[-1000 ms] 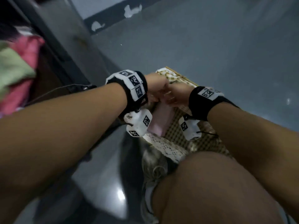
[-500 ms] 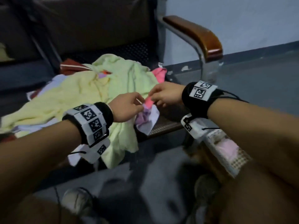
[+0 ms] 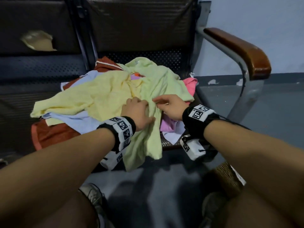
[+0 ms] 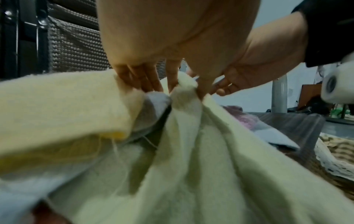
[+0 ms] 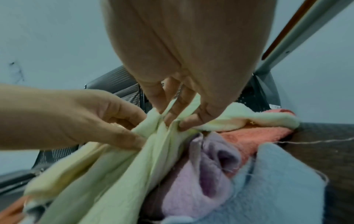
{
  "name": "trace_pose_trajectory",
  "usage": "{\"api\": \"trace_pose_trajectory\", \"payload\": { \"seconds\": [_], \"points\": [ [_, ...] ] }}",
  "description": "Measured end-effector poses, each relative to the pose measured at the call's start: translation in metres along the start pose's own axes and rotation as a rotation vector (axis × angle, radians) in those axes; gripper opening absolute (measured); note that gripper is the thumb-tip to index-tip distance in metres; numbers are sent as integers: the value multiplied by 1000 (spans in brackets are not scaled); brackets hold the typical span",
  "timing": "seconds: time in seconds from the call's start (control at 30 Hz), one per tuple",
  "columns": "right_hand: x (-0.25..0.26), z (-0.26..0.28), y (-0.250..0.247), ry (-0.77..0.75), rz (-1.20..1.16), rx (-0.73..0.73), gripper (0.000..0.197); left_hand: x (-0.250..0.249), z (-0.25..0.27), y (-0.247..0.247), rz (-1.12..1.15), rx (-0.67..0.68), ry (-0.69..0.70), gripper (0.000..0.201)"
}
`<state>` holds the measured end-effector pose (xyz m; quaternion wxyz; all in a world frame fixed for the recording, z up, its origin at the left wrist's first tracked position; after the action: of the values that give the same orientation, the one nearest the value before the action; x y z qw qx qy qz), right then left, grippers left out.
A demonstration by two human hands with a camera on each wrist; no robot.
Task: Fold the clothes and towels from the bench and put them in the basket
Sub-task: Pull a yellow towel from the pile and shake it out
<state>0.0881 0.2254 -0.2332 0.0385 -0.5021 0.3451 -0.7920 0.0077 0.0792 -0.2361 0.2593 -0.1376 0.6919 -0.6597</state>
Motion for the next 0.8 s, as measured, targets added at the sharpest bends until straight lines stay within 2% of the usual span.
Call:
{"api": "trace_pose_trajectory", "payload": {
  "seconds": [0.07,0.1,0.17,0.23,0.3,0.33,0.43,0.47,0.53,0.63,0.67,0.73,0.77,0.8],
  "points": [
    [4,1,-4,-13,-48,-7,36,3,-2,-6,84,-133,35,29],
    [5,2,-8,-26,-36,-25,38,4,-3,-10,184,-186,46,25],
    [6,5,-16,-88,57,-91,43,3,-4,-23,449,-255,40,29],
    [2,8,-22,-136,160,-130,61,-5,-3,-36,771,-312,35,30],
    [-1,8,-26,-107,196,-142,74,-16,-3,-49,1042,-349,33,33],
    [-3,5,-27,-93,199,-165,70,-20,-2,-54,1112,-368,32,33],
    [-2,3,-31,-112,212,-306,22,-19,-1,-64,1056,-366,53,36],
    [-1,3,-32,-141,181,-336,17,-15,-1,-64,993,-339,57,38],
    [6,6,-33,-220,85,-336,20,-8,2,-63,909,-254,83,31],
    [19,6,-30,-284,162,-203,72,-12,8,-62,868,-112,214,10],
    [21,3,-29,-266,242,-169,72,-16,12,-64,876,-83,236,14],
    [23,-2,-31,-264,436,-182,49,-15,14,-69,903,-71,231,15],
    [22,-4,-35,-286,544,-212,40,-11,15,-72,908,-87,208,13],
    [20,-4,-40,-294,613,-237,36,-6,15,-75,910,-121,166,20]
  ]
}}
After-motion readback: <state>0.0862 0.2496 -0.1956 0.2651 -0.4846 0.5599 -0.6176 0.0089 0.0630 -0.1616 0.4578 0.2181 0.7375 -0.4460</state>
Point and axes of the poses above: each hand's wrist, its own z-axis away from the middle knuckle, its own y-axis out of the palm, x = y × z, the point moved 1 cm from there along -z, towards the middle knuckle, and after that the axes turned 13 degrees about y, right-handed, at the moved point
